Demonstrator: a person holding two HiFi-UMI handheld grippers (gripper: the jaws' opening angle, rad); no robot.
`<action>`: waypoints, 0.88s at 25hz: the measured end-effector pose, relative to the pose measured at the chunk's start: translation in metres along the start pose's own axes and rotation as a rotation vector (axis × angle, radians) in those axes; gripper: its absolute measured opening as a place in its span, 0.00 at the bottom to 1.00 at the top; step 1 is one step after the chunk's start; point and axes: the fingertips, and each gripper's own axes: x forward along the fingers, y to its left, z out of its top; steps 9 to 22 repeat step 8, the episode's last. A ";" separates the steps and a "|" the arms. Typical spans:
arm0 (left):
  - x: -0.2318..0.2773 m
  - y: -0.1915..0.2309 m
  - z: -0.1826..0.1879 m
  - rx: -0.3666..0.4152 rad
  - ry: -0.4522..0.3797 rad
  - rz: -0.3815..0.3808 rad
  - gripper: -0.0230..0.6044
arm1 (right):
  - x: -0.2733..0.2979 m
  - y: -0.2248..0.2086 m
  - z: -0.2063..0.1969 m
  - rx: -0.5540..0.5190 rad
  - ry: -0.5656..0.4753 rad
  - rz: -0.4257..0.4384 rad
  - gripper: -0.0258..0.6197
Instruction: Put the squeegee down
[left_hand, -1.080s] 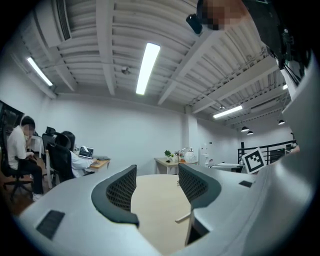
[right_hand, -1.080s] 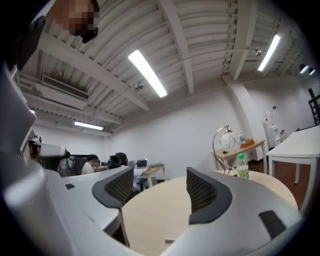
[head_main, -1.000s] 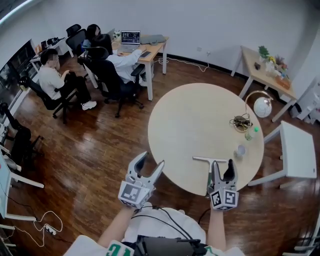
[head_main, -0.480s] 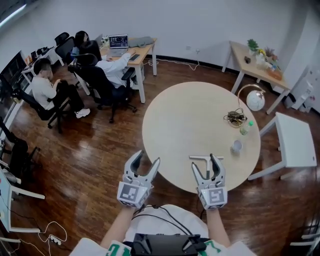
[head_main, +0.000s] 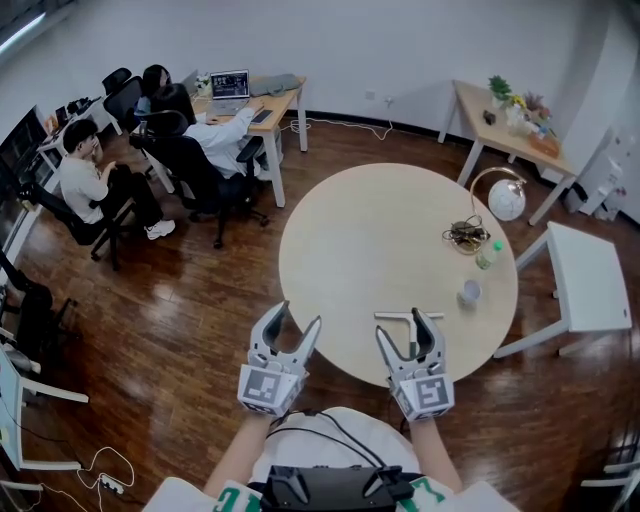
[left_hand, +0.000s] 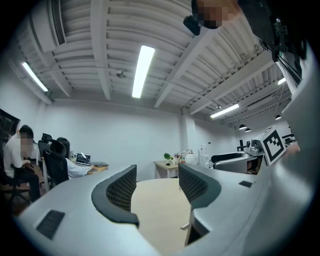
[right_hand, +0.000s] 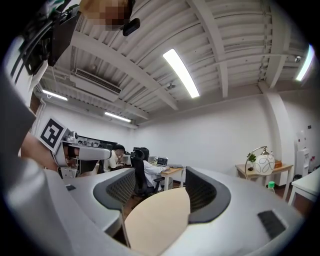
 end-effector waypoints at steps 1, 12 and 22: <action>0.002 -0.001 0.000 -0.009 0.000 0.000 0.43 | -0.001 -0.004 -0.002 0.000 0.007 -0.008 0.57; 0.014 -0.011 -0.005 -0.037 0.018 -0.009 0.43 | -0.014 -0.030 -0.022 0.027 0.048 -0.058 0.57; 0.014 -0.011 -0.005 -0.037 0.018 -0.009 0.43 | -0.014 -0.030 -0.022 0.027 0.048 -0.058 0.57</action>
